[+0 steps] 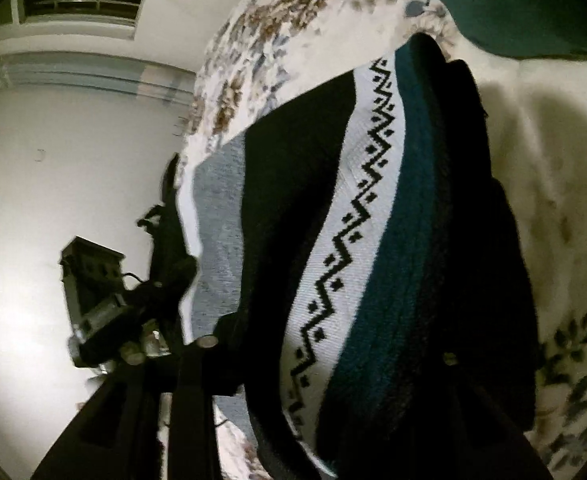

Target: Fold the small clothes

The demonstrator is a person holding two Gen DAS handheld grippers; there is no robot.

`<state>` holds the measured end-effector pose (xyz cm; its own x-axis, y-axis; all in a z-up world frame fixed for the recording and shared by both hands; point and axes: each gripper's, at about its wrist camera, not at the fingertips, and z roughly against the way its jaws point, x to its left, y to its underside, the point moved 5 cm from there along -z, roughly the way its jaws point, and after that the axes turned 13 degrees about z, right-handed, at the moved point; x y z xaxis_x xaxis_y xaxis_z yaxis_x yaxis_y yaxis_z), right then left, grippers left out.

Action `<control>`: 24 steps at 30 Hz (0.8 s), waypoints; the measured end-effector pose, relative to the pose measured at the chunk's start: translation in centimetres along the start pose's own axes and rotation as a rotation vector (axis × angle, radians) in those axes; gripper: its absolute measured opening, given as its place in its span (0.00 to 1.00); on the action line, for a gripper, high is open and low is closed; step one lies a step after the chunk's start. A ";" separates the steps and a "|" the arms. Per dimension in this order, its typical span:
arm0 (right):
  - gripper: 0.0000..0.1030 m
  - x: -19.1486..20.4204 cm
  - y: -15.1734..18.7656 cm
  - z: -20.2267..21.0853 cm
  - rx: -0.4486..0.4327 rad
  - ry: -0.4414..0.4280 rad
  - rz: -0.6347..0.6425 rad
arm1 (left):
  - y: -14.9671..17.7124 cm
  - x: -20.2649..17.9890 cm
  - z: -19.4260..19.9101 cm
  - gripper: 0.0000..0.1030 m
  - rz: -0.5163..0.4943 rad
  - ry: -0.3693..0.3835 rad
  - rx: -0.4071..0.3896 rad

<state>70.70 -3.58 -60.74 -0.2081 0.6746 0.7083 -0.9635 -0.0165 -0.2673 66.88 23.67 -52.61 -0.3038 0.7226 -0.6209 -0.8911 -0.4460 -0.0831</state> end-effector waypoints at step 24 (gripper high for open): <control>1.00 10.8 10.6 16.2 -0.087 0.947 0.243 | 15.3 -7.0 9.5 1.00 -0.196 -0.492 -0.321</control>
<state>55.47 -8.45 -45.32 -0.1404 0.9737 -0.1795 -0.8886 -0.2039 -0.4108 52.22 16.78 -42.11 -0.3324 0.9320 -0.1445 -0.8236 -0.3615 -0.4371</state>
